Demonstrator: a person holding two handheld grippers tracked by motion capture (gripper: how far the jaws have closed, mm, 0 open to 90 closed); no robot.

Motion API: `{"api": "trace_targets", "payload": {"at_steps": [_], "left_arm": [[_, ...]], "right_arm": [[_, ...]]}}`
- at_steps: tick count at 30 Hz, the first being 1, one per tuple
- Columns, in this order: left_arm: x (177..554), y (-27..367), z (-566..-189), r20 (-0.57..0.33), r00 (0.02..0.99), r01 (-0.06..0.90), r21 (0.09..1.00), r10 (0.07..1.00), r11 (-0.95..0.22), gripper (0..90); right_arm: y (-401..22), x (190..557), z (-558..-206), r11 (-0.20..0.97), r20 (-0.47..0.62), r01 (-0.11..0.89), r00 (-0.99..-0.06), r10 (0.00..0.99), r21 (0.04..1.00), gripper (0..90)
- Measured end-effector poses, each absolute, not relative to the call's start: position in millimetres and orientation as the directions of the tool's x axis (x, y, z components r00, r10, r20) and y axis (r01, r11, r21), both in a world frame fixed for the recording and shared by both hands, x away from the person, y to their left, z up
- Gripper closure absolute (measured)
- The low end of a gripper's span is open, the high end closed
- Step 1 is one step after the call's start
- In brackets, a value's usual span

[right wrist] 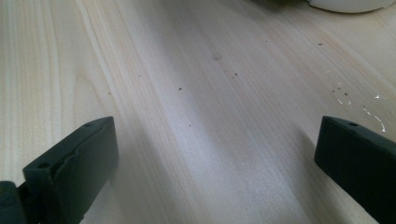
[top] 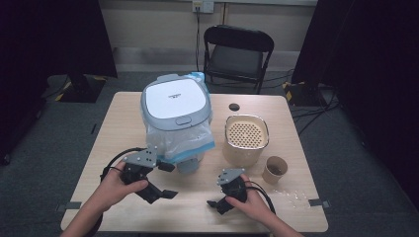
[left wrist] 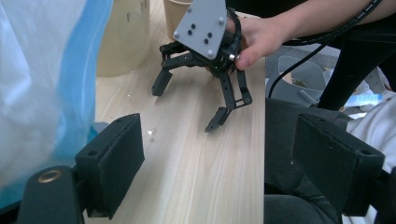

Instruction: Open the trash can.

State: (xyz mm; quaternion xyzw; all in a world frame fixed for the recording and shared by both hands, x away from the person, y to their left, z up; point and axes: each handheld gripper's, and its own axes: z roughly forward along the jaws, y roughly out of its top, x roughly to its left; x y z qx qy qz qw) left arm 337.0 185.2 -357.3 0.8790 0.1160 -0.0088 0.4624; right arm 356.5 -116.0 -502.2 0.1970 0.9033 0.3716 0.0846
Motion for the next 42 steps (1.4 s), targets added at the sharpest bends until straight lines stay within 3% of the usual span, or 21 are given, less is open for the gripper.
{"api": "trace_targets", "payload": {"at_steps": [16, 42], "left_arm": [[353.5, 176.4, -308.8, -0.086, 0.976, 0.182, 0.832, 0.202, -0.524, 16.5], [386.9, 157.2, -268.1, -0.017, 0.968, 0.153, 0.829, 0.249, -0.538, 16.5]], "right_arm": [[-115.9, 356.4, -502.2, 0.645, -0.006, 0.295, -0.907, 0.421, 0.705, 0.0], [-116.1, 356.2, -502.1, 0.645, -0.004, 0.293, -0.909, 0.417, 0.705, 0.0]]}}
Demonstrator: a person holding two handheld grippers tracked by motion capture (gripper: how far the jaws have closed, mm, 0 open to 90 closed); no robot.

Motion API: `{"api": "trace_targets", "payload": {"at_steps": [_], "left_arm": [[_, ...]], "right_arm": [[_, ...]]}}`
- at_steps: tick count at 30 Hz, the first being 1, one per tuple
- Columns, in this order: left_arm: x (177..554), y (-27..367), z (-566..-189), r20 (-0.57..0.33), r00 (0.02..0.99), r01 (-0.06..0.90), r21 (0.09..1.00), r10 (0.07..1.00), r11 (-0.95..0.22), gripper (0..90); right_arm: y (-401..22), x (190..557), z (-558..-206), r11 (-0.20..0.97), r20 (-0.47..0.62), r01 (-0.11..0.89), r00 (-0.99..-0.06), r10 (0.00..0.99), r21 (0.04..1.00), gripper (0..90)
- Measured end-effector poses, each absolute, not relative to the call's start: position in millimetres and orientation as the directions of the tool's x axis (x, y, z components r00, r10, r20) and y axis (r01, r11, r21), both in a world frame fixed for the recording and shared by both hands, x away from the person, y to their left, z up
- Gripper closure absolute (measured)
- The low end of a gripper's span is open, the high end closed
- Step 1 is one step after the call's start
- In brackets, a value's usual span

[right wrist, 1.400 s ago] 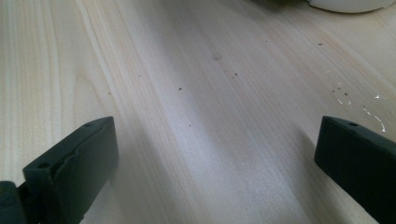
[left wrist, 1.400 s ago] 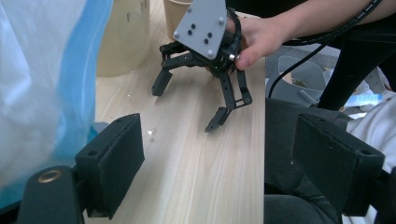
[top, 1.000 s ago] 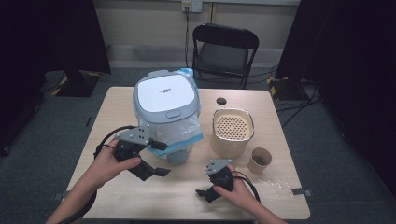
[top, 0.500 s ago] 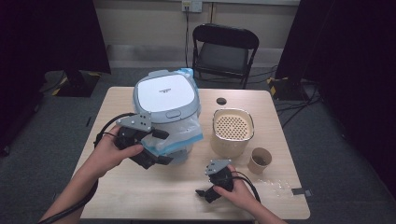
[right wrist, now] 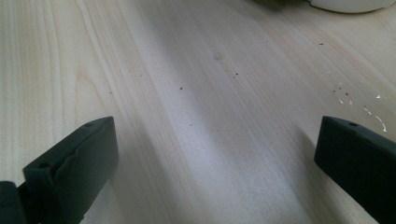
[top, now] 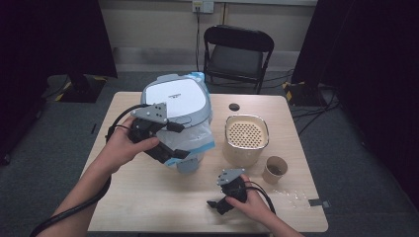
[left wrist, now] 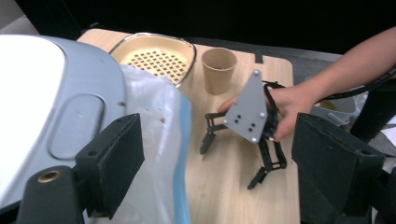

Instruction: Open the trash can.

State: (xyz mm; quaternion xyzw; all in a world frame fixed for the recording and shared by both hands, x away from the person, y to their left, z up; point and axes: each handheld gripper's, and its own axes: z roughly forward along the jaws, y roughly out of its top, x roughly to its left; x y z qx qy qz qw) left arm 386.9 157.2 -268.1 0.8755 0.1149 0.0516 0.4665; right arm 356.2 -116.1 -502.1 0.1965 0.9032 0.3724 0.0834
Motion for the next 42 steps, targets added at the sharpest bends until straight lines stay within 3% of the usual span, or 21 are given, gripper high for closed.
{"api": "trace_targets", "payload": {"at_steps": [10, 18, 27, 32, 42], "left_arm": [[403.0, 158.4, -266.5, 0.007, 0.954, 0.159, 0.837, 0.300, -0.524, 16.7], [404.9, 157.1, -265.7, 0.026, 0.957, 0.144, 0.824, 0.290, -0.548, 16.7], [403.9, 156.0, -267.6, -0.026, 0.948, 0.193, 0.841, 0.317, -0.506, 18.4], [403.3, 153.3, -267.0, 0.002, 0.956, 0.161, 0.831, 0.293, -0.532, 18.7], [407.6, 156.7, -267.8, 0.040, 0.939, 0.152, 0.843, 0.342, -0.516, 15.9]], "right_arm": [[-116.1, 356.2, -502.0, 0.645, -0.004, 0.293, -0.909, 0.417, 0.706, 0.0], [-116.1, 356.2, -502.1, 0.645, -0.004, 0.293, -0.909, 0.417, 0.706, 0.0], [-116.1, 356.3, -502.1, 0.645, -0.004, 0.292, -0.909, 0.417, 0.706, 0.0], [-116.1, 356.2, -502.1, 0.645, -0.004, 0.293, -0.909, 0.417, 0.706, 0.0], [-116.1, 356.4, -502.2, 0.646, -0.005, 0.291, -0.909, 0.416, 0.706, 0.0]]}}
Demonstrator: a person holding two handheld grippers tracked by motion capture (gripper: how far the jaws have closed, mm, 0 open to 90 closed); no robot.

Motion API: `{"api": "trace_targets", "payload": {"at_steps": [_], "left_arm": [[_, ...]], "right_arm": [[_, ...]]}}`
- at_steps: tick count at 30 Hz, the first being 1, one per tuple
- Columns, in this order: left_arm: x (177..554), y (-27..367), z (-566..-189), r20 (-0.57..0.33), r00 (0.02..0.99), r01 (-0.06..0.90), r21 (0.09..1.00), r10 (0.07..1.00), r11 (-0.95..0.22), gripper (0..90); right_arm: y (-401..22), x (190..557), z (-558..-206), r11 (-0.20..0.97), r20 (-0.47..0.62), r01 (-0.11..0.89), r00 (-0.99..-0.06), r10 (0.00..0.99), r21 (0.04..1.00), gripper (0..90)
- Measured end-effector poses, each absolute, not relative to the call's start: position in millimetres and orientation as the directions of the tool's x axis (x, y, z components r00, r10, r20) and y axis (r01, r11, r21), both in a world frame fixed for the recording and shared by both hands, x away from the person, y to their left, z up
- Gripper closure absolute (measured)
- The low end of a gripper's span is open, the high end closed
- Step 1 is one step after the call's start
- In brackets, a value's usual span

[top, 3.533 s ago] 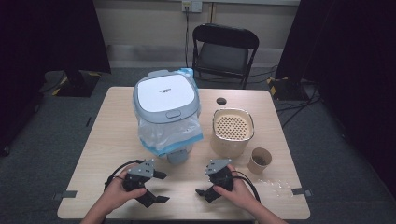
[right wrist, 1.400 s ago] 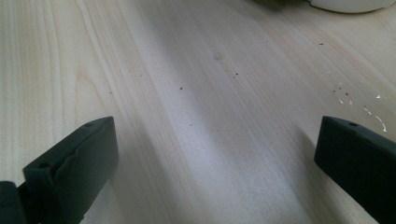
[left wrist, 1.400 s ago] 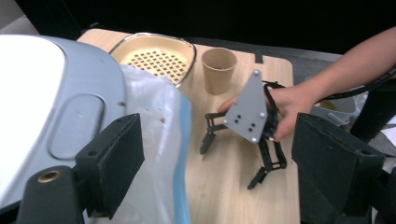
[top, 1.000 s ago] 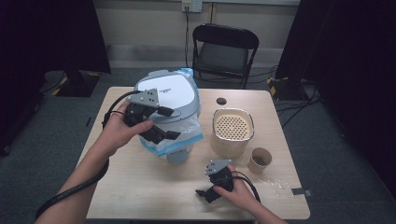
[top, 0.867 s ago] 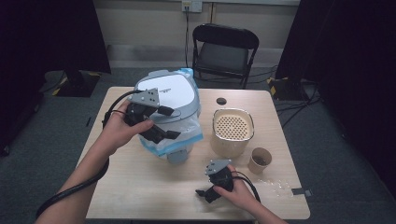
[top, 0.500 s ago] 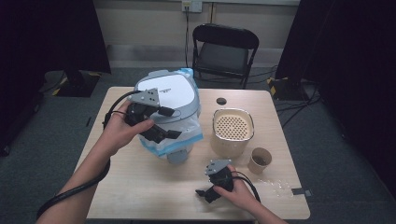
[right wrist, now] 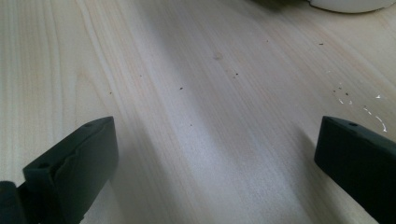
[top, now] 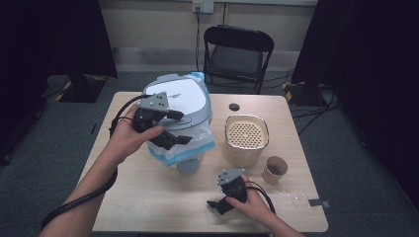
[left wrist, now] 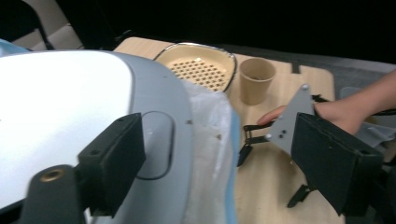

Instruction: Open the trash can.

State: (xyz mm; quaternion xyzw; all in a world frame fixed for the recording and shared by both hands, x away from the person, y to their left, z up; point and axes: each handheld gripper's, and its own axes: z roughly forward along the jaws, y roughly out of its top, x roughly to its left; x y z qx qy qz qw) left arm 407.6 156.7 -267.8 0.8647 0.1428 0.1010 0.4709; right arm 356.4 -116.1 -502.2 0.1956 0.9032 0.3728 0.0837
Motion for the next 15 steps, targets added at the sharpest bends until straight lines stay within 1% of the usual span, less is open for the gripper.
{"api": "trace_targets", "payload": {"at_steps": [5, 6, 15], "left_arm": [[409.9, 157.8, -269.7, 0.036, 0.938, 0.151, 0.853, 0.344, -0.500, 15.4], [409.9, 158.0, -270.1, 0.021, 0.937, 0.163, 0.857, 0.349, -0.489, 15.5], [409.9, 158.0, -270.6, 0.024, 0.934, 0.164, 0.858, 0.356, -0.486, 15.7]], "right_arm": [[-116.1, 356.2, -502.1, 0.645, -0.004, 0.293, -0.909, 0.417, 0.706, 0.0], [-116.1, 356.3, -502.1, 0.646, -0.006, 0.291, -0.909, 0.417, 0.705, 0.0], [-116.2, 356.4, -502.2, 0.647, -0.007, 0.291, -0.909, 0.416, 0.705, 0.0]]}}
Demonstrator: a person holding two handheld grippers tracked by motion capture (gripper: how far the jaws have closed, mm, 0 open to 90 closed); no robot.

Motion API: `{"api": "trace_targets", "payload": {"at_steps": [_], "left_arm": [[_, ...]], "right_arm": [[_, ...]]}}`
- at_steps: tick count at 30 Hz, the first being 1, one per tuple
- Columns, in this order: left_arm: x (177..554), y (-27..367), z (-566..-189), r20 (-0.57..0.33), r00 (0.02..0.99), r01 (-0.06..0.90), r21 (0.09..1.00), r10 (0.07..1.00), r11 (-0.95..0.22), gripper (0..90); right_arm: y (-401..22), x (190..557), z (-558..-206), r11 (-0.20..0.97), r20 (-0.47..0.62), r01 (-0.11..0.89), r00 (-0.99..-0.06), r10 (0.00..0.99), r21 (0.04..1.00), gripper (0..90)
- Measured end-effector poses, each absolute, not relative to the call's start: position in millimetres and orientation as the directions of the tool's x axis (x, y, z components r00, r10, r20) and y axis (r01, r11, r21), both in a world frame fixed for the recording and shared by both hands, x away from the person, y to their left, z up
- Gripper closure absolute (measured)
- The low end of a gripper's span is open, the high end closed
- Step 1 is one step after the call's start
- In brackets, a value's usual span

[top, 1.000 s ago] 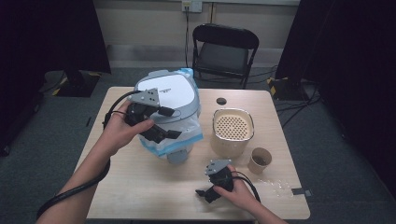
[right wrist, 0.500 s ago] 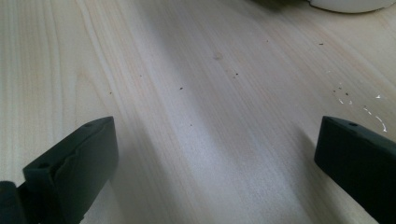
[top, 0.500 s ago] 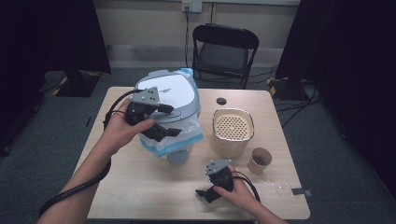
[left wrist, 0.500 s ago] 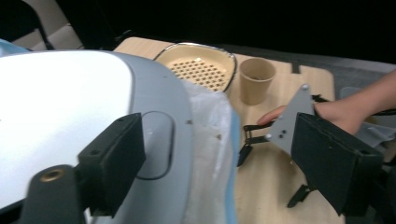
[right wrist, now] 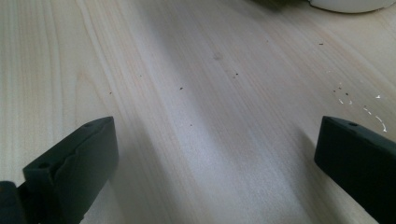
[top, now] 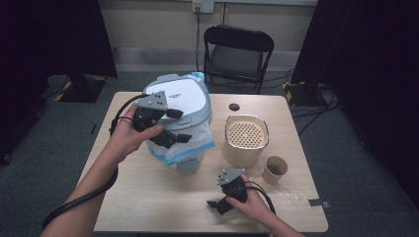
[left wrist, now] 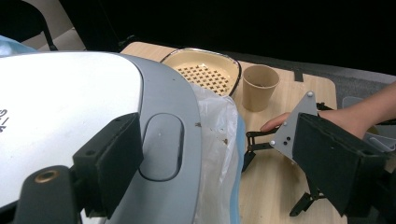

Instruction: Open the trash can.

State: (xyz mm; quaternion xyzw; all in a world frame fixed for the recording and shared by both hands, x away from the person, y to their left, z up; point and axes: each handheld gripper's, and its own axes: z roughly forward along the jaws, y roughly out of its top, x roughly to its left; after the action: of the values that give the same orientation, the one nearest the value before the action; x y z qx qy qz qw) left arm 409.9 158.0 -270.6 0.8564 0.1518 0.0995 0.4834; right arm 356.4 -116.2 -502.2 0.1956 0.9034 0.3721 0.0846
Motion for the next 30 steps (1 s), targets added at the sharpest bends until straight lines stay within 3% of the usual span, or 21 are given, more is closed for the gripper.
{"api": "trace_targets", "payload": {"at_steps": [14, 15, 18, 30], "left_arm": [[404.8, 153.5, -270.1, 0.064, 0.930, 0.144, 0.841, 0.362, -0.521, 15.7], [402.6, 151.5, -270.6, 0.038, 0.944, 0.146, 0.842, 0.328, -0.519, 15.8], [399.7, 148.5, -273.0, 0.061, 0.945, 0.125, 0.840, 0.320, -0.529, 22.1], [379.4, 155.9, -278.6, -0.005, 0.953, 0.148, 0.880, 0.303, -0.451, 16.3]], "right_arm": [[-116.2, 356.2, -502.2, 0.647, -0.006, 0.291, -0.909, 0.416, 0.705, 0.0], [-116.2, 356.1, -502.1, 0.647, -0.005, 0.292, -0.909, 0.416, 0.705, 0.0], [-116.1, 356.1, -502.1, 0.646, -0.005, 0.293, -0.909, 0.417, 0.705, 0.0], [-116.3, 355.7, -502.2, 0.646, -0.008, 0.290, -0.909, 0.417, 0.706, 0.0]]}}
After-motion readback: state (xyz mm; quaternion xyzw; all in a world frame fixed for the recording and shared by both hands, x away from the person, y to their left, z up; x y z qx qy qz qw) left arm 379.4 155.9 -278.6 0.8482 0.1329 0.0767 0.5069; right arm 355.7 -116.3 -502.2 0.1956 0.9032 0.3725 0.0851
